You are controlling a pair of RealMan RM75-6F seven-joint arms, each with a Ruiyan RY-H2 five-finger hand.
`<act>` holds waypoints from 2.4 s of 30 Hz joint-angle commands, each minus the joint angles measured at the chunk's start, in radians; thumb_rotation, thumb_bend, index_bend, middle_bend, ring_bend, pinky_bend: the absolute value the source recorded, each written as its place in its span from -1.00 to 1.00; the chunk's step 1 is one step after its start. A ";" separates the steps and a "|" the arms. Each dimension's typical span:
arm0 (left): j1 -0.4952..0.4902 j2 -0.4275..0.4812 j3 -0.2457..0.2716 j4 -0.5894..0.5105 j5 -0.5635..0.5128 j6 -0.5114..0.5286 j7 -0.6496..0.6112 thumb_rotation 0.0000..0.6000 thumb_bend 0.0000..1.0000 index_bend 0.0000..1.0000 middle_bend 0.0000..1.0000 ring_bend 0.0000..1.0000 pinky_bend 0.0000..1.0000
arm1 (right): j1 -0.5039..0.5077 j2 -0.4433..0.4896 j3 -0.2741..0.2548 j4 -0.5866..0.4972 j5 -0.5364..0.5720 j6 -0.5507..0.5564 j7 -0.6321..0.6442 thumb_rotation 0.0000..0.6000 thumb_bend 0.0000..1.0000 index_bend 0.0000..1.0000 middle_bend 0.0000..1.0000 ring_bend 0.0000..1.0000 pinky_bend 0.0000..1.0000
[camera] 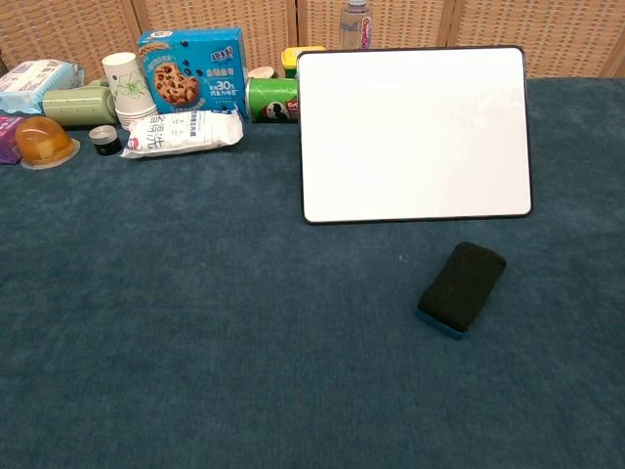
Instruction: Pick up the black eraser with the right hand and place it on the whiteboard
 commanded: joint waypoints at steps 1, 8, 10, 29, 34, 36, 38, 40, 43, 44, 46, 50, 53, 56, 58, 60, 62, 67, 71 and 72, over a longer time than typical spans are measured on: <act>0.000 0.001 0.000 -0.001 -0.002 -0.002 -0.001 1.00 -0.86 -1.00 -1.00 -1.00 -1.00 | 0.003 -0.002 -0.001 0.002 0.000 -0.007 -0.005 1.00 -1.00 -0.85 -0.98 -0.92 -0.82; 0.005 0.005 0.001 -0.007 0.009 0.011 -0.008 1.00 -0.86 -1.00 -1.00 -1.00 -1.00 | 0.009 -0.012 -0.010 0.004 -0.003 -0.027 -0.009 1.00 -1.00 -0.85 -0.94 -0.92 -0.82; 0.009 0.010 0.001 -0.012 0.013 0.018 -0.015 1.00 -0.86 -1.00 -1.00 -1.00 -1.00 | 0.013 -0.021 -0.011 0.008 -0.013 -0.028 -0.012 1.00 -1.00 -0.83 -0.90 -0.89 -0.80; 0.012 0.000 0.006 -0.020 0.016 0.012 0.021 1.00 -0.86 -1.00 -1.00 -1.00 -1.00 | 0.275 -0.005 -0.043 -0.017 -0.258 -0.299 0.111 1.00 -1.00 -0.64 -0.72 -0.73 -0.64; 0.012 0.002 0.006 -0.021 0.015 0.009 0.022 1.00 -0.86 -1.00 -1.00 -1.00 -1.00 | 0.353 -0.027 -0.028 -0.025 -0.271 -0.386 0.086 1.00 -1.00 -0.60 -0.69 -0.69 -0.62; 0.011 0.003 0.005 -0.020 0.011 0.006 0.019 1.00 -0.86 -1.00 -1.00 -1.00 -1.00 | 0.372 -0.041 -0.023 -0.037 -0.267 -0.412 0.045 1.00 -1.00 -0.60 -0.68 -0.69 -0.62; 0.010 0.005 0.004 -0.020 0.007 0.002 0.018 1.00 -0.86 -1.00 -1.00 -1.00 -1.00 | 0.385 -0.055 -0.016 -0.054 -0.255 -0.431 0.008 1.00 -1.00 -0.60 -0.68 -0.69 -0.61; 0.007 0.007 0.003 -0.020 0.004 -0.003 0.016 1.00 -0.86 -1.00 -1.00 -1.00 -1.00 | 0.403 -0.070 -0.009 -0.075 -0.234 -0.462 -0.027 1.00 -1.00 -0.60 -0.68 -0.69 -0.61; 0.004 0.010 0.002 -0.020 0.000 -0.009 0.012 1.00 -0.86 -1.00 -1.00 -1.00 -1.00 | 0.432 -0.093 -0.001 -0.090 -0.206 -0.512 -0.081 1.00 -1.00 -0.60 -0.68 -0.68 -0.60; 0.004 0.011 0.001 -0.020 -0.001 -0.011 0.011 1.00 -0.86 -1.00 -1.00 -1.00 -1.00 | 0.440 -0.101 0.000 -0.091 -0.198 -0.527 -0.096 1.00 -1.00 -0.60 -0.68 -0.68 -0.59; 0.002 0.013 0.000 -0.020 -0.003 -0.014 0.006 1.00 -0.86 -1.00 -1.00 -1.00 -1.00 | 0.461 -0.121 0.000 -0.089 -0.180 -0.567 -0.130 1.00 -1.00 -0.60 -0.68 -0.67 -0.58; 0.000 0.015 -0.001 -0.020 -0.006 -0.017 0.000 1.00 -0.86 -1.00 -1.00 -1.00 -1.00 | 0.500 -0.160 0.004 -0.067 -0.137 -0.634 -0.183 1.00 -1.00 -0.60 -0.68 -0.66 -0.57; -0.002 0.015 0.003 -0.021 -0.004 -0.025 0.004 1.00 -0.86 -1.00 -1.00 -1.00 -1.00 | 0.519 -0.183 0.009 -0.054 -0.100 -0.663 -0.199 1.00 -1.00 -0.60 -0.68 -0.66 -0.56; -0.003 0.018 0.005 -0.021 0.001 -0.026 -0.004 1.00 -0.86 -1.00 -1.00 -1.00 -1.00 | 0.533 -0.198 0.008 -0.045 -0.079 -0.677 -0.208 1.00 -0.99 -0.59 -0.66 -0.65 -0.55; -0.004 0.021 0.004 -0.021 -0.001 -0.027 -0.011 1.00 -0.86 -1.00 -1.00 -1.00 -1.00 | 0.540 -0.207 0.006 -0.038 -0.067 -0.682 -0.220 1.00 -0.97 -0.58 -0.63 -0.64 -0.54; -0.006 0.027 0.008 -0.022 0.000 -0.036 -0.023 1.00 -0.86 -1.00 -1.00 -1.00 -1.00 | 0.544 -0.220 0.002 -0.028 -0.055 -0.683 -0.234 1.00 -0.94 -0.57 -0.62 -0.63 -0.52; -0.009 0.033 0.011 -0.024 0.002 -0.044 -0.029 1.00 -0.86 -1.00 -1.00 -1.00 -1.00 | 0.547 -0.234 -0.002 -0.013 -0.051 -0.681 -0.242 1.00 -0.93 -0.56 -0.60 -0.61 -0.51; -0.010 0.035 0.012 -0.024 0.003 -0.046 -0.030 1.00 -0.86 -1.00 -1.00 -1.00 -1.00 | 0.555 -0.272 -0.014 0.024 -0.049 -0.672 -0.251 1.00 -0.92 -0.54 -0.55 -0.56 -0.47; -0.011 0.038 0.011 -0.026 0.001 -0.047 -0.038 1.00 -0.86 -1.00 -1.00 -1.00 -1.00 | 0.565 -0.292 -0.020 0.053 -0.044 -0.673 -0.266 1.00 -0.91 -0.52 -0.54 -0.56 -0.46; -0.011 0.039 0.011 -0.025 0.000 -0.047 -0.040 1.00 -0.86 -1.00 -1.00 -1.00 -1.00 | 0.567 -0.297 -0.021 0.060 -0.041 -0.671 -0.267 1.00 -0.90 -0.51 -0.53 -0.55 -0.45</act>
